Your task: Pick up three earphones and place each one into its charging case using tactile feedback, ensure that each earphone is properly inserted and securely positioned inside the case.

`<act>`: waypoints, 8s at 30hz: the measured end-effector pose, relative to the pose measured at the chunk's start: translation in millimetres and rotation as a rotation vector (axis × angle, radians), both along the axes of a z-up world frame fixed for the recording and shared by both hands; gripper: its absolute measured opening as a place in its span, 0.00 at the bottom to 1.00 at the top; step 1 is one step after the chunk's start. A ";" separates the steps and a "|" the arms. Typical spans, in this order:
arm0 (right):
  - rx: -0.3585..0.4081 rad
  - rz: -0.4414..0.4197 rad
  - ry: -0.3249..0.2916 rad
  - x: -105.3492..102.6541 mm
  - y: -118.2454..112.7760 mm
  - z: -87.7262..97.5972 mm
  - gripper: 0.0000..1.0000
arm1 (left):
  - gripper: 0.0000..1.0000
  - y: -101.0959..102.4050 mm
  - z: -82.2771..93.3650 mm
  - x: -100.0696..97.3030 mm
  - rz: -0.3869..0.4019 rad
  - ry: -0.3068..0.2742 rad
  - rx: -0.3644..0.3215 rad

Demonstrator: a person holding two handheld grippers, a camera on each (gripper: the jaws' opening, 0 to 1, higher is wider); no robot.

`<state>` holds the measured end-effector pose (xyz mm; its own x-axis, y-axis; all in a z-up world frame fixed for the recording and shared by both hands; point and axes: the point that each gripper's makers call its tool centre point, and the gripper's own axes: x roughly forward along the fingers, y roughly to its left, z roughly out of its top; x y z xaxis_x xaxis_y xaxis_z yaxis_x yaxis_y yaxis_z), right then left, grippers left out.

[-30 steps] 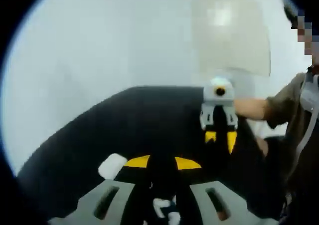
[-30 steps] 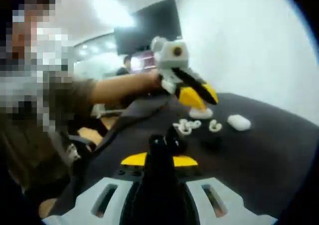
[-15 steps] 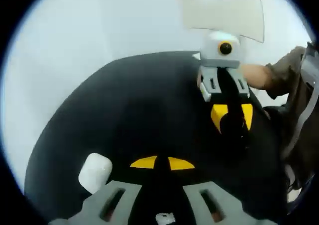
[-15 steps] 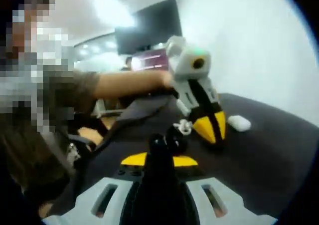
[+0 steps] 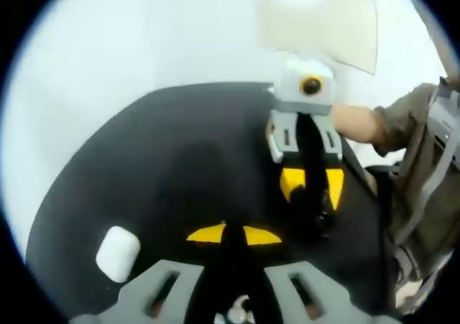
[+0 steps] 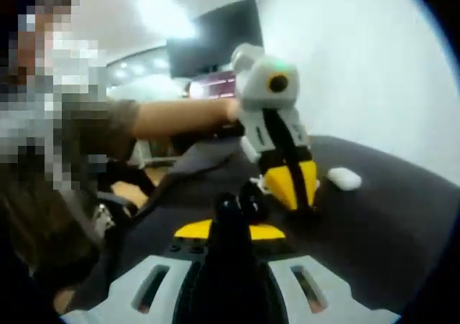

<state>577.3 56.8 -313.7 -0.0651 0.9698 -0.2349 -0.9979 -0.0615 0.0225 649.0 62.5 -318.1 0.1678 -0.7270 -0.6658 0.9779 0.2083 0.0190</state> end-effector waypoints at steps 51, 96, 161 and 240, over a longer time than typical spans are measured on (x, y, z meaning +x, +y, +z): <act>0.000 0.002 -0.016 -3.4 -1.9 2.6 0.18 | 0.09 -20.0 -6.7 21.0 -0.070 0.161 0.122; -0.002 -0.003 -0.014 2.2 -4.6 -0.6 0.18 | 0.08 -5.2 48.2 -66.1 -0.056 -0.864 0.045; 0.005 -0.020 0.065 5.7 -7.2 -0.7 0.18 | 0.20 -1.8 19.8 -72.0 -0.124 -0.713 -0.091; -0.170 -0.616 -0.117 68.9 -2.9 -10.9 0.38 | 0.23 186.7 87.4 66.0 0.825 -0.563 -0.651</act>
